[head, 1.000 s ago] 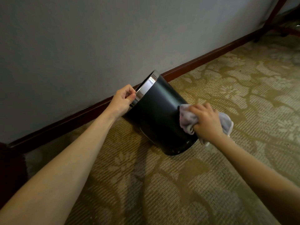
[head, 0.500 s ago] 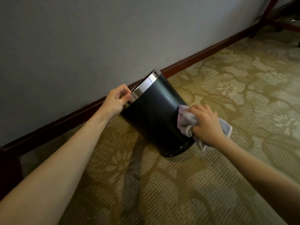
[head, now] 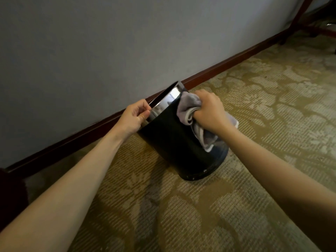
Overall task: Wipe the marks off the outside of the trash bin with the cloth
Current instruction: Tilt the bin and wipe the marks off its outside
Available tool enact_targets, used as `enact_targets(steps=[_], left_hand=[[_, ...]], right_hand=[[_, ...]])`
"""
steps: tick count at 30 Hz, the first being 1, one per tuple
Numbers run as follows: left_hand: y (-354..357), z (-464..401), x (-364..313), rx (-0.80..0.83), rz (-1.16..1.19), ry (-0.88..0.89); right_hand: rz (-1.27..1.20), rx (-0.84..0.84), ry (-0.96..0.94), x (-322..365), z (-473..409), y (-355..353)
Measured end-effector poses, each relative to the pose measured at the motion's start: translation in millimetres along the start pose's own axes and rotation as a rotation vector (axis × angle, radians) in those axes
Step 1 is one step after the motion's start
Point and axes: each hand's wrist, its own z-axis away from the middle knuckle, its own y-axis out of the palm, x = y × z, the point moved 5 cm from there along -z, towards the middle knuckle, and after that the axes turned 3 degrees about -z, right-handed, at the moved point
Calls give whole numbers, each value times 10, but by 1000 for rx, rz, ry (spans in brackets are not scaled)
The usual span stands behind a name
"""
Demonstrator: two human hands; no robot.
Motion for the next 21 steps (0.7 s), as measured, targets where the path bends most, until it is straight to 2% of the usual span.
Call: enact_targets(steps=[2, 4, 7, 9, 11, 13, 18, 21], left_hand=[[37, -2, -25, 5, 1, 21], [15, -4, 6, 7, 1, 20], [-93, -1, 135, -8, 0, -14], [-142, 5, 210, -26, -2, -33], [-150, 16, 237, -39, -3, -33], [-114, 22, 187, -23, 0, -11], [2, 51, 42, 33, -11, 26], [-28, 60, 53, 45, 6, -3]], right_hand=[[-25, -60, -42, 109, 44, 42], [-74, -71, 0, -15, 167, 62], [-30, -16, 253, -507, 405, 36], [12, 88, 429, -812, 557, -8], [25, 200, 510, -927, 626, -43], [24, 239, 503, -876, 547, -64], [-109, 49, 265, -268, 52, -97], [-159, 32, 180, -88, -111, -48]])
